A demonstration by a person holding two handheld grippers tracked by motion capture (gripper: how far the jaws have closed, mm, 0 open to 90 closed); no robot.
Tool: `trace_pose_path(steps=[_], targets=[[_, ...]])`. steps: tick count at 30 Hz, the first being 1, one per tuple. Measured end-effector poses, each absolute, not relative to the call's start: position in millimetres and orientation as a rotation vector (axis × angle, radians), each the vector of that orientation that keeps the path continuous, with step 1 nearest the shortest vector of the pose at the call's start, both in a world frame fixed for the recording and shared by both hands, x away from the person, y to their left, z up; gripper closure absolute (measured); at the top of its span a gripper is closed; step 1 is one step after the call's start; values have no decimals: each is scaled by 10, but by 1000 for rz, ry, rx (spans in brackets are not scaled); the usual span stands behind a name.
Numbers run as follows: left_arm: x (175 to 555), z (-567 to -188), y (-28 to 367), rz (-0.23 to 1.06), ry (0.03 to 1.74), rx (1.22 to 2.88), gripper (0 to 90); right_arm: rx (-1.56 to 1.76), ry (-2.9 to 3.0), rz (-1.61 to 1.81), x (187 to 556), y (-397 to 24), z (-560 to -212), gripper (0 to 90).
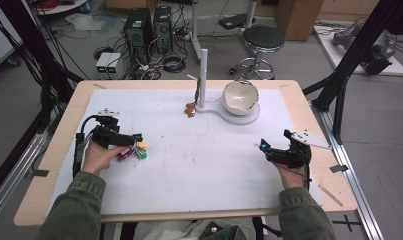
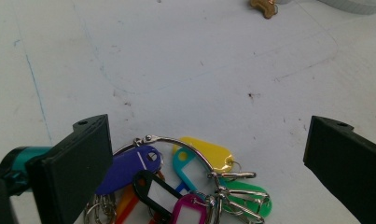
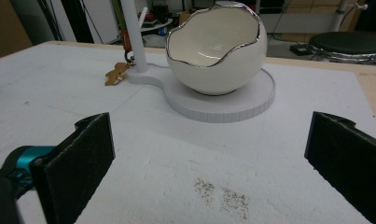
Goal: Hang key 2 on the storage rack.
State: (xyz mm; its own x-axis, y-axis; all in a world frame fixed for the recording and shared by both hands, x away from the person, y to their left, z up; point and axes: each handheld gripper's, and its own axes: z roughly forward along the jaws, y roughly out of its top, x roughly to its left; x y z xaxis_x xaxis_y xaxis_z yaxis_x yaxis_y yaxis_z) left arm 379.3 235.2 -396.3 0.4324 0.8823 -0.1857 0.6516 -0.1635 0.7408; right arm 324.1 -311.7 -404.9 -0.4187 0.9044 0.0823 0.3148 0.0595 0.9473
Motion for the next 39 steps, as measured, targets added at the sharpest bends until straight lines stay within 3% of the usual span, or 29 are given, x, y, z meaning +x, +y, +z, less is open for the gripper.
trace_pose_path(steps=[31, 34, 39], targets=[[3826, -4224, 2252, 308, 1388, 1973, 65, 1192, 1811, 1364, 3266, -3107, -4062, 6], [3828, -4238, 2239, 304, 1384, 1995, 105, 1191, 1814, 1363, 3268, -3104, -4063, 6], [3812, -4255, 2202, 302, 1368, 2104, 266, 1195, 1819, 1363, 3268, -3102, -4064, 6]])
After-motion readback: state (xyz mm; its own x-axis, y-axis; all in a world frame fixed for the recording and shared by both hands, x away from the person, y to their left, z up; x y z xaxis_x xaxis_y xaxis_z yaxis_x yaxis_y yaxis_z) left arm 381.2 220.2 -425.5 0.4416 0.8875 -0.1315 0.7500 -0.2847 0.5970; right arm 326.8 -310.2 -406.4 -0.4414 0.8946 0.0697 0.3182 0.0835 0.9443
